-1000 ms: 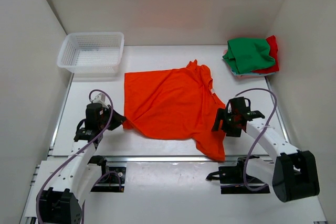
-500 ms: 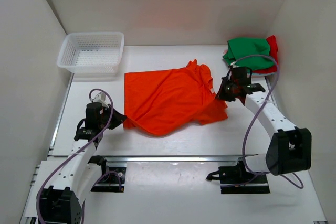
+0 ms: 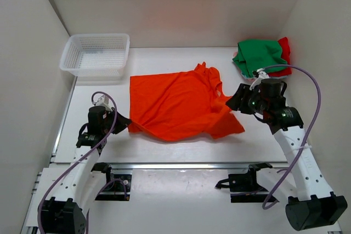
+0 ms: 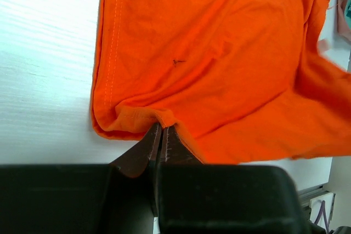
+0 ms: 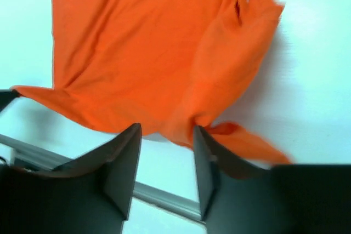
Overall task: Fold and stack the t-shirts
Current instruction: Flatten out the tshirt
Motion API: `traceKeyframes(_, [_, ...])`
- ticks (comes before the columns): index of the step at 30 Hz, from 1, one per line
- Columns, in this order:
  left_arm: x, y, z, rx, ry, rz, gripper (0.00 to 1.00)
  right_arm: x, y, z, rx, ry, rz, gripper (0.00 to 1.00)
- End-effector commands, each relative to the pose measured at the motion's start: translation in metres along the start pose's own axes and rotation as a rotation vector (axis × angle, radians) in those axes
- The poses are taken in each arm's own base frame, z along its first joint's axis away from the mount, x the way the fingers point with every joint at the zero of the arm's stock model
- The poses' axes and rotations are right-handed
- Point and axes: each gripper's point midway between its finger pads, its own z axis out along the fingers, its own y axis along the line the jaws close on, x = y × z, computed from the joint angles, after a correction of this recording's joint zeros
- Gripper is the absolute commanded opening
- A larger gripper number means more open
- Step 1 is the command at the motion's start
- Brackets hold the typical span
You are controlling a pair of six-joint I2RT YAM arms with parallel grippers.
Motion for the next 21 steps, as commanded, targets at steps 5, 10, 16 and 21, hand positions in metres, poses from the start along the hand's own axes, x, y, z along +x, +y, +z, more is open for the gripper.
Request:
traceKeyframes(5, [-0.021,-0.011,-0.007,0.009,-0.059,0.031,0.0,-0.001,-0.045,0.024,0.064,-0.003,0.045,0.68])
traceKeyframes(10, [-0.02,-0.012,-0.002,0.006,-0.049,0.032,0.0,0.019,-0.091,0.068,0.163,0.118,0.071,0.69])
traceKeyframes(16, [-0.021,-0.008,0.001,0.005,-0.049,0.028,0.0,0.042,-0.11,0.12,0.205,0.244,0.046,0.74])
traceKeyframes(21, [-0.024,-0.008,0.006,0.006,-0.051,0.033,0.0,0.078,-0.119,0.15,0.32,0.421,-0.054,0.78])
